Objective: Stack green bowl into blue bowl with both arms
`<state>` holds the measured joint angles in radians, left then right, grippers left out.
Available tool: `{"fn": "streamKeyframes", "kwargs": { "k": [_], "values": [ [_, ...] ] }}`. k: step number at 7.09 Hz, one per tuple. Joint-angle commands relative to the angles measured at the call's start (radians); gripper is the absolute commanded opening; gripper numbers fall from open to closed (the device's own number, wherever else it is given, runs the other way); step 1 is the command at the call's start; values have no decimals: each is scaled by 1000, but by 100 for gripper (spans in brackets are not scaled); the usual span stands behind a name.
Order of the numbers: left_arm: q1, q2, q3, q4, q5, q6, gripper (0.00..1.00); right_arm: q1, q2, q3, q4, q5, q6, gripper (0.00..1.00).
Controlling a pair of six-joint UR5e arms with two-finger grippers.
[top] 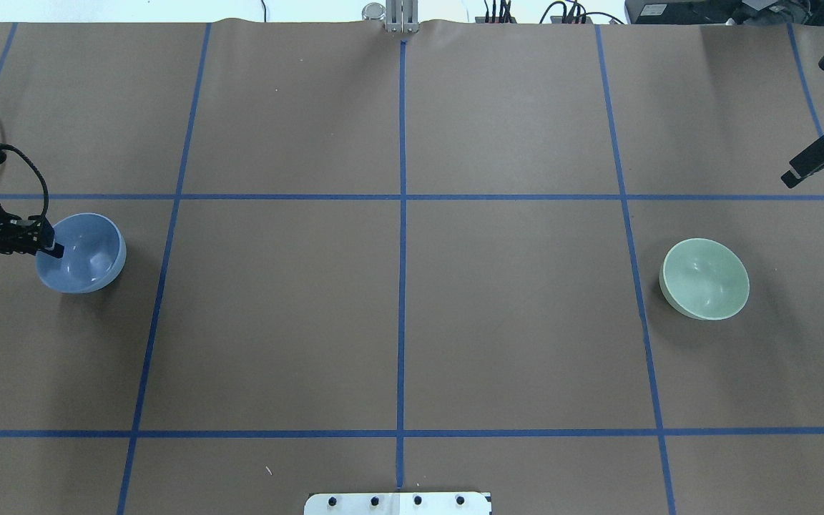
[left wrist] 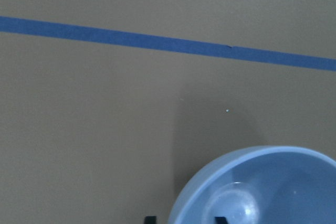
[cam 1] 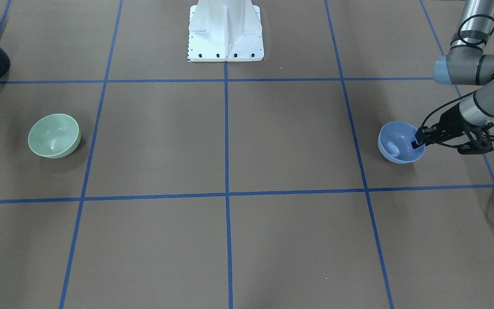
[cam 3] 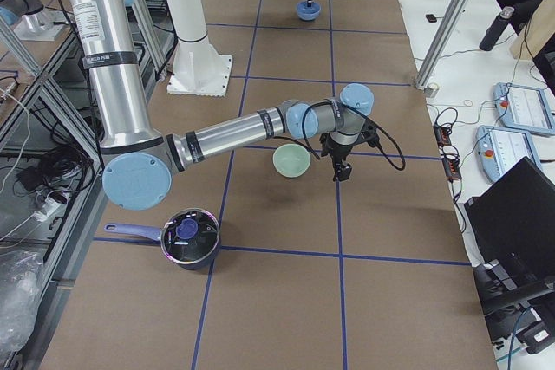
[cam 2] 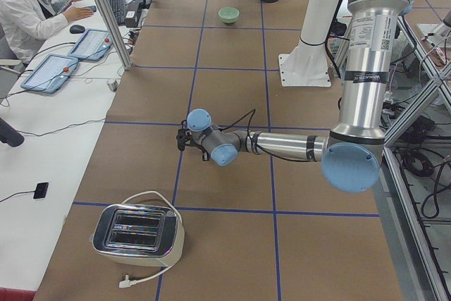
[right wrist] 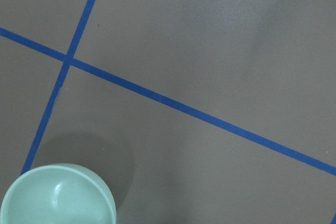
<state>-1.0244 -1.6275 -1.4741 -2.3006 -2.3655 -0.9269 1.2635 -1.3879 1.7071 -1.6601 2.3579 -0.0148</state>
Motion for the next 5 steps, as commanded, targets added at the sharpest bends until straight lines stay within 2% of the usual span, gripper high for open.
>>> {"fn": "streamKeyframes", "kwargs": {
  "k": [1, 3, 5],
  "values": [
    [0, 0, -2, -2, 0, -1, 12, -1, 0, 0, 0, 9, 1, 100],
    [0, -9, -46, 10, -12, -56, 8, -7, 0, 0, 0, 9, 1, 100],
    [0, -53, -78, 16, -66, -163, 8, -10, 0, -3, 0, 9, -1, 99]
  ]
}}
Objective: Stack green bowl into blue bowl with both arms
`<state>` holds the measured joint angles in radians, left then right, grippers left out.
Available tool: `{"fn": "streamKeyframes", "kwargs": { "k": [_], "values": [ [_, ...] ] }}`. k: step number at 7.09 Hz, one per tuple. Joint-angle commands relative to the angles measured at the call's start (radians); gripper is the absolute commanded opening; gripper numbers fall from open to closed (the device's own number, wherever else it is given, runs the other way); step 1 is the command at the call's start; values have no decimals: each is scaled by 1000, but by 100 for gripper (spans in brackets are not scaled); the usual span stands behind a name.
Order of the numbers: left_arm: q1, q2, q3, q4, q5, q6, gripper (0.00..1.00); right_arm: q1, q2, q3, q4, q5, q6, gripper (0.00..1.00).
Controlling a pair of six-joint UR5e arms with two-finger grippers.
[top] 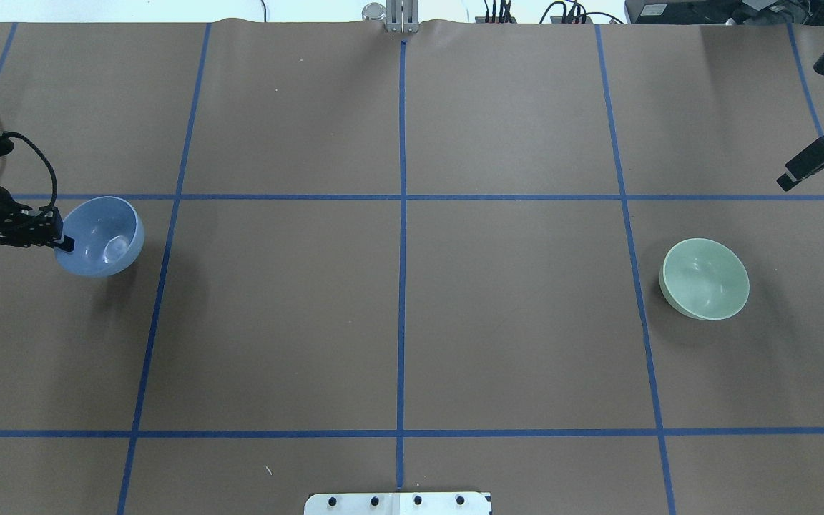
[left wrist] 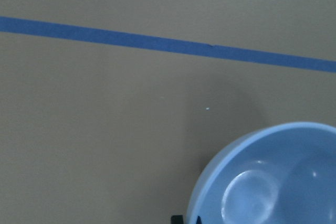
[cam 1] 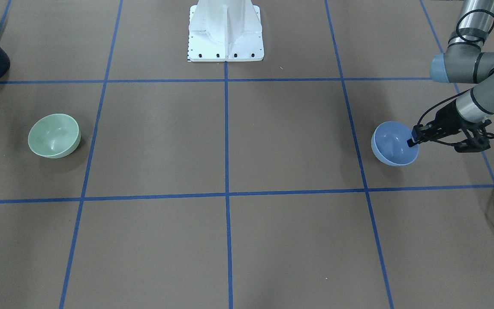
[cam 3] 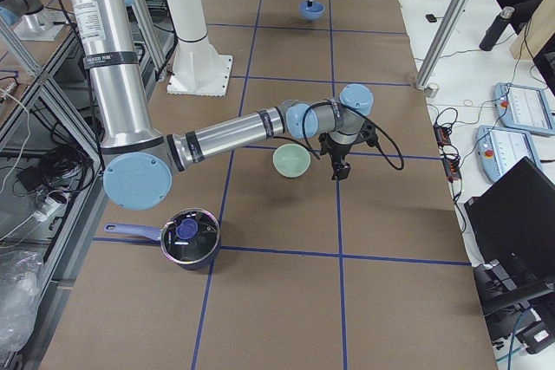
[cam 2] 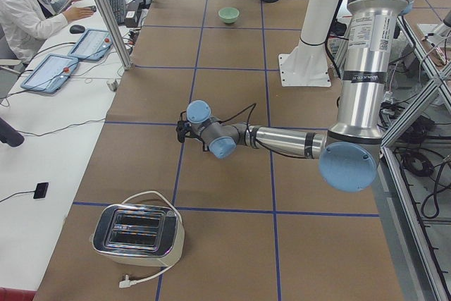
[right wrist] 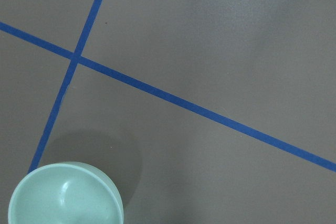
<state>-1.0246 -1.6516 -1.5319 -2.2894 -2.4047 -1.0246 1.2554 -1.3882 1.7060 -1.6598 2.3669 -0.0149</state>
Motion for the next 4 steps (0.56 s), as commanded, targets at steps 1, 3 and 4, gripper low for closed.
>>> {"fn": "streamKeyframes", "kwargs": {
  "k": [1, 3, 4],
  "values": [
    [3, -92, -24, 5, -27, -177, 8, -2, 0, 1, 0, 2, 1, 98],
    [102, -228, -28, 28, -13, -393, 8, -14, -6, -8, 64, 3, 4, 90],
    [147, -275, -33, 68, 43, -417, 8, -17, -17, -3, 96, 17, 6, 90]
  ]
}}
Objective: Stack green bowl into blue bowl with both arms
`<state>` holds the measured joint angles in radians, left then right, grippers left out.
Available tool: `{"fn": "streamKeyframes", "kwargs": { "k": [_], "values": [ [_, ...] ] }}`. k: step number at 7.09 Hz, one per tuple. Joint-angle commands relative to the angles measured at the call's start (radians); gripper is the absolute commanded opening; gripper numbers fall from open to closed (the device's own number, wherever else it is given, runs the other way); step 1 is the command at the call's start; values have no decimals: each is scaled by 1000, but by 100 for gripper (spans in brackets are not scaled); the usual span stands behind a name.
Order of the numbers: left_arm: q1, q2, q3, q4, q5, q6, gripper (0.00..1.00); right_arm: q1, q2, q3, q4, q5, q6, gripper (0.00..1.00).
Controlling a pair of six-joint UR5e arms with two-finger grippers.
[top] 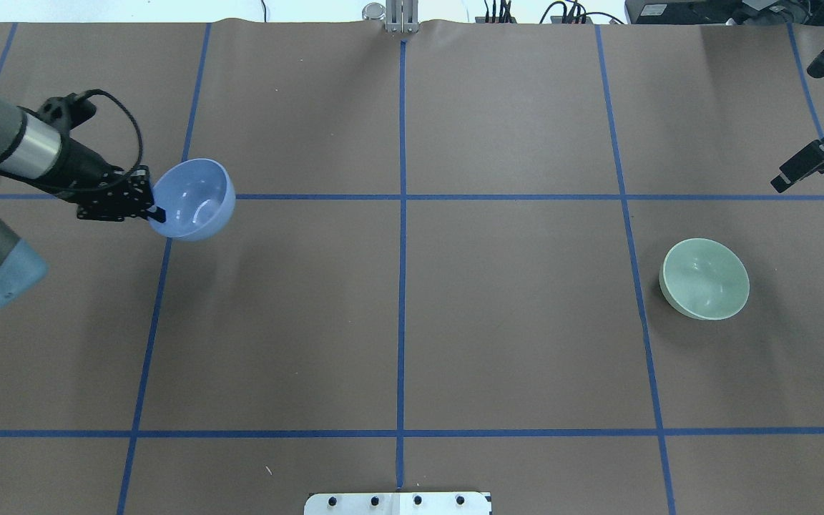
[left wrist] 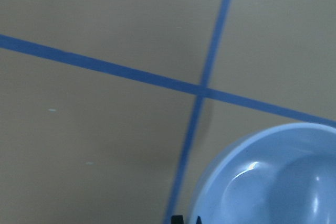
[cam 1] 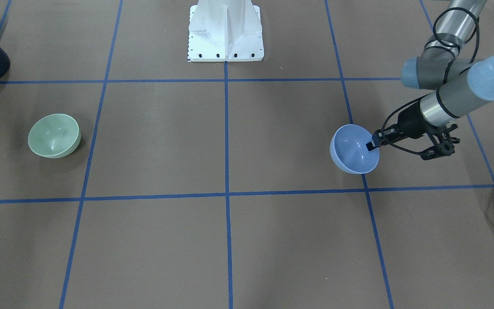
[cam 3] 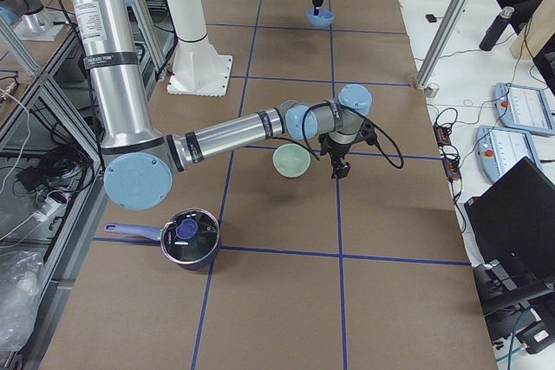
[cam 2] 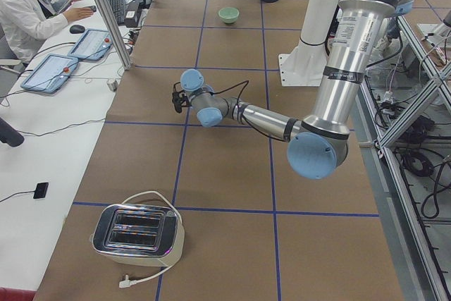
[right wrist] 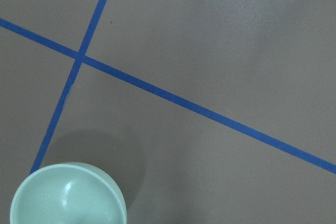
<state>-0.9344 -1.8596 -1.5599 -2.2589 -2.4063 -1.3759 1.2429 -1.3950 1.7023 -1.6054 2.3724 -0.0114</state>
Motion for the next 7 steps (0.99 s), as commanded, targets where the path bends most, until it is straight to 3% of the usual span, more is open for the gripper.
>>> {"fn": "streamKeyframes", "kwargs": {
  "k": [1, 3, 5, 7],
  "values": [
    [96, -140, -18, 142, 94, -68, 8, -5, -16, -15, 60, 71, 7, 91],
    [178, -260, -72, 371, 212, -66, 9, -13, -16, -19, 62, 122, 43, 95],
    [227, -322, -72, 423, 268, -72, 9, -39, -30, -18, 79, 116, 59, 94],
    [301, -363, -60, 423, 338, -138, 9, -80, -93, -32, 256, 104, 127, 94]
  ]
}}
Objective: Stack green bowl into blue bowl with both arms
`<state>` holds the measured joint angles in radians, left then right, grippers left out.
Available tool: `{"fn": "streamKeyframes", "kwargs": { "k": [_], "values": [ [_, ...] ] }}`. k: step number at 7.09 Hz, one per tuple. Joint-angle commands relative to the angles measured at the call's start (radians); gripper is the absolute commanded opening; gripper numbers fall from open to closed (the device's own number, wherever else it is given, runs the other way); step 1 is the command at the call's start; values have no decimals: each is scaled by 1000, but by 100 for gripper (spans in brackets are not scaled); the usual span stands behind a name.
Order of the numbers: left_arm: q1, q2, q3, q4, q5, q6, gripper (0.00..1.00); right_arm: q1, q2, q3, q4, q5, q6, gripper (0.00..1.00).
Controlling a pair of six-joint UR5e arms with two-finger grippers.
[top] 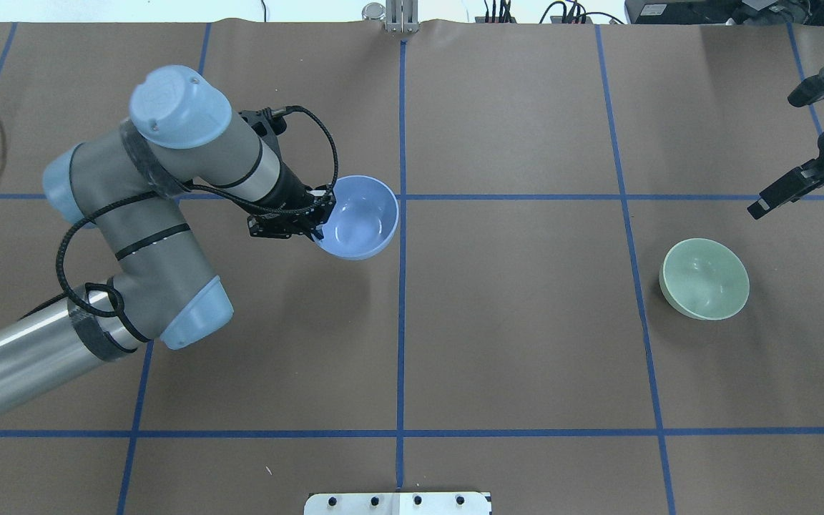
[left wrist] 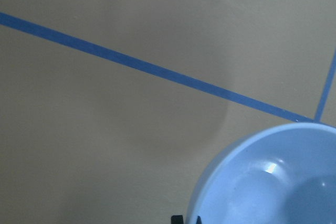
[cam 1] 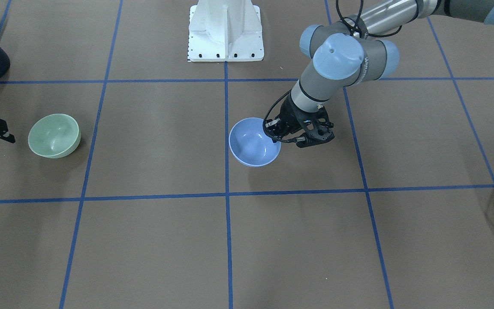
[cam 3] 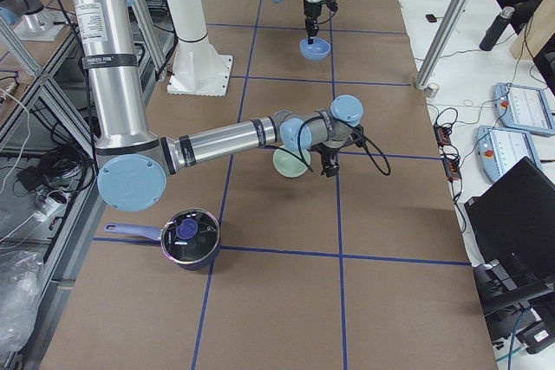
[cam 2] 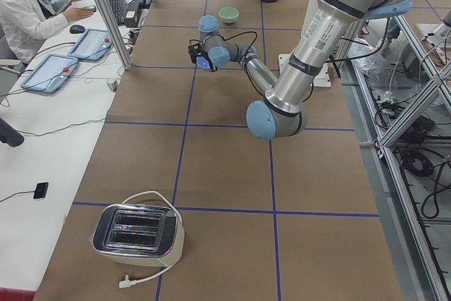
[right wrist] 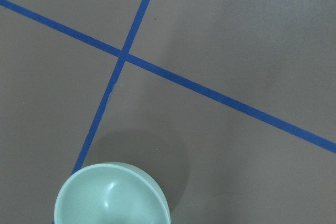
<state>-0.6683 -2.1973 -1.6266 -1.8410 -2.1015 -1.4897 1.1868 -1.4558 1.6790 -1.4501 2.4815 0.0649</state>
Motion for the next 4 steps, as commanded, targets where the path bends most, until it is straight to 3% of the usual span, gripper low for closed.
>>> {"fn": "streamKeyframes", "kwargs": {
  "k": [1, 2, 4],
  "values": [
    [79, -38, 14, 5, 94, -36, 9, -64, -66, -11, 203, -35, 131, 94],
    [90, -85, 71, 5, 122, -37, 9, -94, -93, -15, 294, -61, 183, 94],
    [116, -94, 99, 5, 126, -40, 10, -102, -107, -47, 358, -61, 191, 94]
  ]
}}
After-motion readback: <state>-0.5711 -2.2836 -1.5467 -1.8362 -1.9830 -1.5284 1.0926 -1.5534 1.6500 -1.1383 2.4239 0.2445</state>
